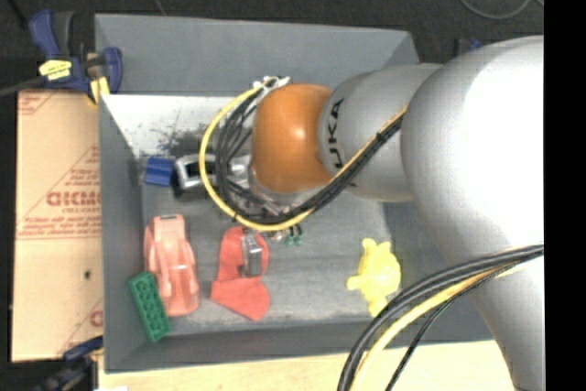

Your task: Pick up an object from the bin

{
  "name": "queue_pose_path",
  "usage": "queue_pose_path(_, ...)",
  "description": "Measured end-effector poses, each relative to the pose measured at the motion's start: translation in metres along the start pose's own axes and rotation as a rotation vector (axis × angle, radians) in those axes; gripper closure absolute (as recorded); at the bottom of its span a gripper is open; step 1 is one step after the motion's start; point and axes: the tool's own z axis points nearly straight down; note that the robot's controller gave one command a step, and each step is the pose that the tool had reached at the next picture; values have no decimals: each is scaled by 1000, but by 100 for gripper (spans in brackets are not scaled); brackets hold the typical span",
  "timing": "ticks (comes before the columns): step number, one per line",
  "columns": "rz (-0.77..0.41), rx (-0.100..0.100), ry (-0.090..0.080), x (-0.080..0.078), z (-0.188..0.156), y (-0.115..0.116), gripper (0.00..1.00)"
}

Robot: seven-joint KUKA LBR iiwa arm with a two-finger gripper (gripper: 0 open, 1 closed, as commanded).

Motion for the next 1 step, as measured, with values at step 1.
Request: queue_pose_path(1, -216, 3, -13, 27, -7, -25, 100)
